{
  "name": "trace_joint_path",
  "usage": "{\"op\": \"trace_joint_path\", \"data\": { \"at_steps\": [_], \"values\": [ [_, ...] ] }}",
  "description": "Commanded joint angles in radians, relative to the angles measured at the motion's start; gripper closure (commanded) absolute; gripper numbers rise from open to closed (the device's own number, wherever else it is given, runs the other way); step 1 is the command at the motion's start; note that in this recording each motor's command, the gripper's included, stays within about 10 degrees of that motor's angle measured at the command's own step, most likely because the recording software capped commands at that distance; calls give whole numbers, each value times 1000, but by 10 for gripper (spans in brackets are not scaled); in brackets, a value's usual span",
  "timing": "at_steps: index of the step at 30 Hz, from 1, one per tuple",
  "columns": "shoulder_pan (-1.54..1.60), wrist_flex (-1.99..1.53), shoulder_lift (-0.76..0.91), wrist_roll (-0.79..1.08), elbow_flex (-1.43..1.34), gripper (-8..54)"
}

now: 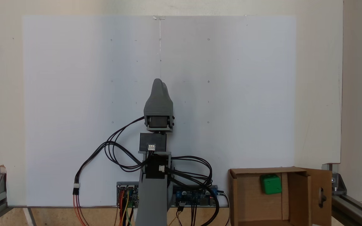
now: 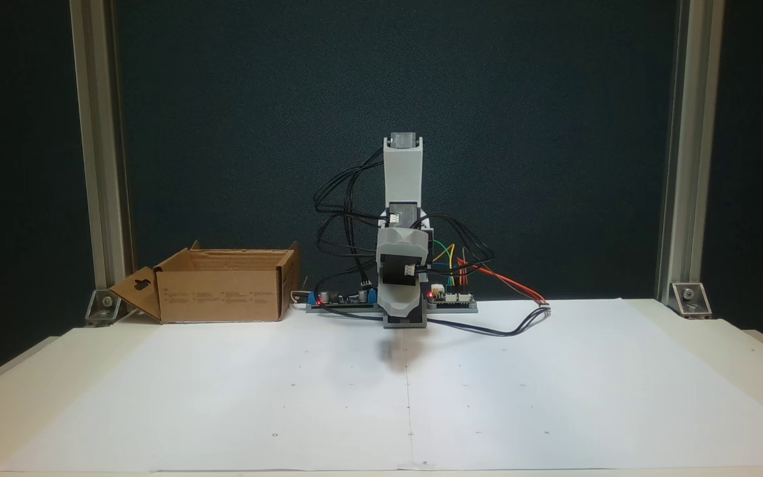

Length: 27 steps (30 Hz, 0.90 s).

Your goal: Grasp a green dice and put it in the bin.

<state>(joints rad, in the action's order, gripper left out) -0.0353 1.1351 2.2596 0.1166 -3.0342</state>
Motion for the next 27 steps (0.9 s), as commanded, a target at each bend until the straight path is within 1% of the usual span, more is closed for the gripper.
{"op": "trace_joint_path", "data": {
  "at_steps": [1,6,27],
  "values": [
    [-23,80,107,-34,-14,11],
    [-41,150,107,-35,-95,11],
    [-23,149,106,-37,-95,11]
  ]
}}
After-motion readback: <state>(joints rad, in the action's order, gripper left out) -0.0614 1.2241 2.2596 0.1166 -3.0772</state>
